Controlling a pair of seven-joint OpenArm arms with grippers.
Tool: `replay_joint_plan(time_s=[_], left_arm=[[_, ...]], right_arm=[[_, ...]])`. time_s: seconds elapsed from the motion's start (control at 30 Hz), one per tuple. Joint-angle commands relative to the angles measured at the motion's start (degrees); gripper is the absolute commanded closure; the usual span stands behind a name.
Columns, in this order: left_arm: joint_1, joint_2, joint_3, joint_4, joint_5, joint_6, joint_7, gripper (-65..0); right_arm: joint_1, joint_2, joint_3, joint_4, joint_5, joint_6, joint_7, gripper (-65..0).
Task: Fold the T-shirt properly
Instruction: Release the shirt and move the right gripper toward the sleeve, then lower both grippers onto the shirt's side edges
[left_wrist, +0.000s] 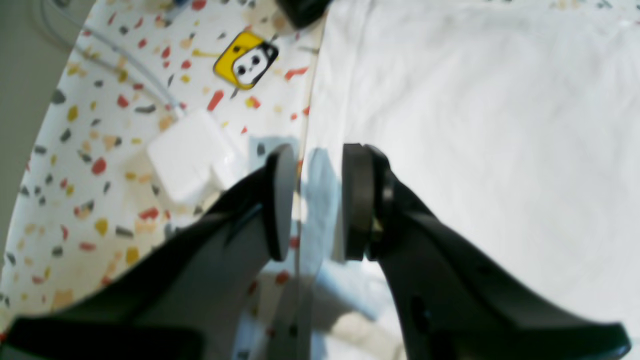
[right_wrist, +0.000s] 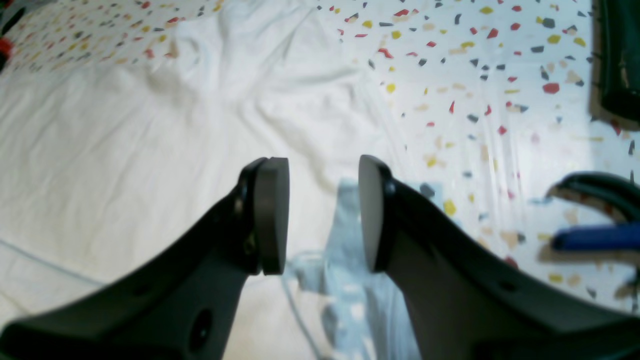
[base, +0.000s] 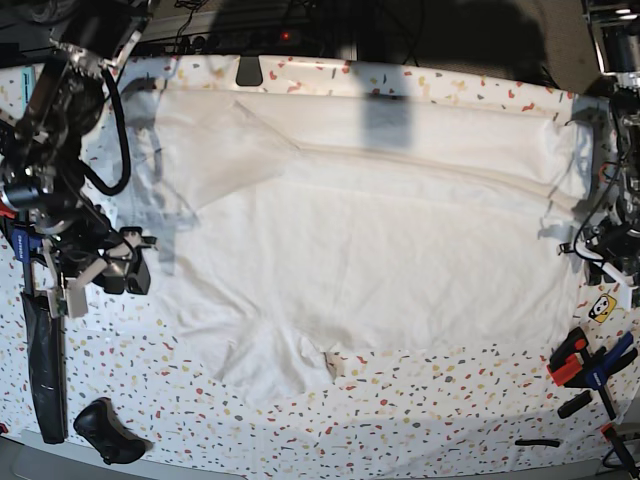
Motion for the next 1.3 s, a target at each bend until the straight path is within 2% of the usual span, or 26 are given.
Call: replay_joint_plan(time_s=[0.0,0.13,0.3,0.37,0.47,0.53,0.67,0.8,0.93,1.07,1.27], left_arm=[[-1.3,-1.1,-0.4,0.8,0.2,0.2,-1.2,-16.2],[-1.5,-1.1,-0.4,0.8,0.6,0.2,-1.2,-16.2],[-1.5,-1.1,-0.4,0.8,0.6,0.2,-1.2,-16.2],[-1.5,-1.1,-0.4,0.8,0.6,0.2,-1.2,-16.2],[-1.5,-1.1,-0.4,0.8,0.6,0.2,-1.2,-16.2],[-1.5,-1.1,-0.4,0.8,0.6,0.2,-1.3,-16.2],[-1.5,-1.1,-0.4,0.8,0.6,0.2,-1.3,-16.2],[-1.5,-1.1,-0.4,0.8,0.6,0.2,-1.7,-16.2],[-1.5,-1.1,-0.4,0.8,0.6,0.2,-1.7,-16.2],[-1.5,-1.1,-0.4,0.8,0.6,0.2,-1.7,-16.2],[-1.5,-1.1,-0.4,0.8,0.6,0.2,-1.7,-16.2]], right_arm=[[3.1,1.2,-1.2,-1.6,-0.7,-1.0,2.0,-23.6],[13.2,3.8,-5.4,-13.9,-3.9,-2.4,3.1,-23.6],[24.3,6.7,-6.4,-28.0,-3.8,-2.8,2.3,-23.7],[27.0,7.3,-6.4,-33.0,-4.0,-2.8,1.2,-28.6],[28.2,7.5,-6.4,-40.2,-7.1,-2.8,3.8,-35.6],[28.2,7.6,-6.4,-44.8,-9.0,-2.8,7.4,-35.6],[28.2,7.7,-6.4,-51.9,-9.1,-2.8,8.8,-35.6],[28.2,7.7,-6.4,-55.5,-11.8,-2.8,13.6,-35.6],[28.3,7.4,-6.4,-57.8,-11.5,-3.4,14.1,-35.6],[29.4,7.3,-6.4,-62.3,-11.5,-8.2,16.0,-35.5],[34.3,6.7,-6.5,-69.7,-14.0,-7.9,15.9,-35.5]])
